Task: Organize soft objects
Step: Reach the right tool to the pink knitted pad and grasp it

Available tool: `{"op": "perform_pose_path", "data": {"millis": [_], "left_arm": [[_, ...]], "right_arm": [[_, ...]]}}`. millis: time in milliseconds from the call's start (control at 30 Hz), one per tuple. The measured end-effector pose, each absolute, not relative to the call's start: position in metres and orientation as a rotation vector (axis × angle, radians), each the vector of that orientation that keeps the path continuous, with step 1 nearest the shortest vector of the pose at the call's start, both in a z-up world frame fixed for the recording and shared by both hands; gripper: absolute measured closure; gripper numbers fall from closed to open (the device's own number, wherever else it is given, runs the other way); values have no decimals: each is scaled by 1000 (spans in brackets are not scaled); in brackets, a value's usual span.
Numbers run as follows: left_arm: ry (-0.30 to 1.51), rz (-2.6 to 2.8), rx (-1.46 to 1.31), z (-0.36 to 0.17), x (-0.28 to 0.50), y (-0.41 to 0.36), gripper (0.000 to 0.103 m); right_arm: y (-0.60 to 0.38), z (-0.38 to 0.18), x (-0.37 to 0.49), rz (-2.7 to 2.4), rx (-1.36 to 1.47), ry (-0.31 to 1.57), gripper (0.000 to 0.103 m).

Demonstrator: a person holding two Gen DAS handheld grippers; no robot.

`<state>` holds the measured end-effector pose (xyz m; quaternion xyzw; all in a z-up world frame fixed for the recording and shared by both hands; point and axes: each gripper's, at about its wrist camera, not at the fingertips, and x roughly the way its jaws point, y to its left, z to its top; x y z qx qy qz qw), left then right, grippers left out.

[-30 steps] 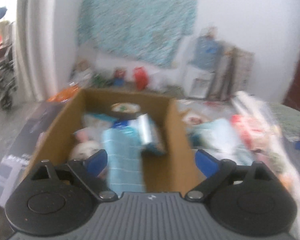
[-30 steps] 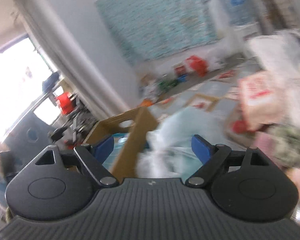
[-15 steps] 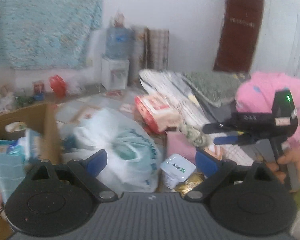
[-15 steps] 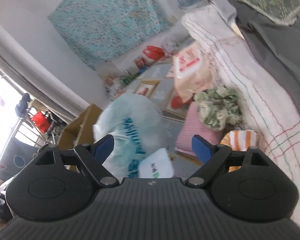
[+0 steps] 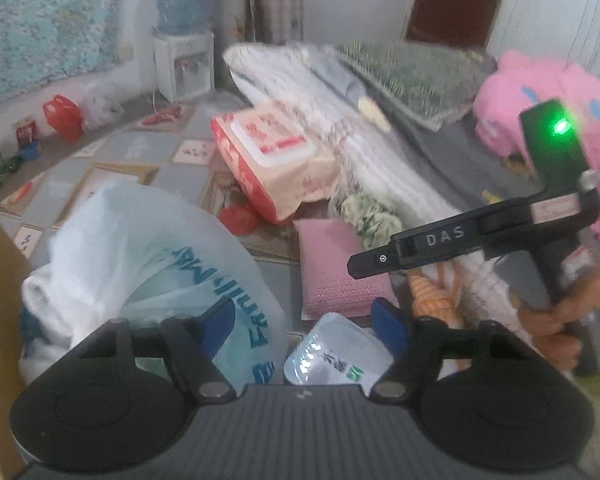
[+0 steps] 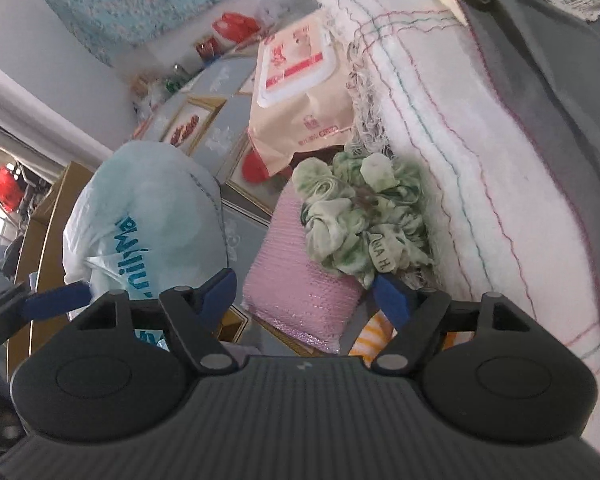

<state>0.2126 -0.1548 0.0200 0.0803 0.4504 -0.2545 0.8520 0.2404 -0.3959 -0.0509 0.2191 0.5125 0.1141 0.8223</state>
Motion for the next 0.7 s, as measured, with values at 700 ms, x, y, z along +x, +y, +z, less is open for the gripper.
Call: {"op": "perform_pose_path", "data": {"millis": [700], "left_arm": [[1194,-603,297,-37,280,-225,19]], "right_arm": [[-419,-72,264,332,732,1175,40]]}}
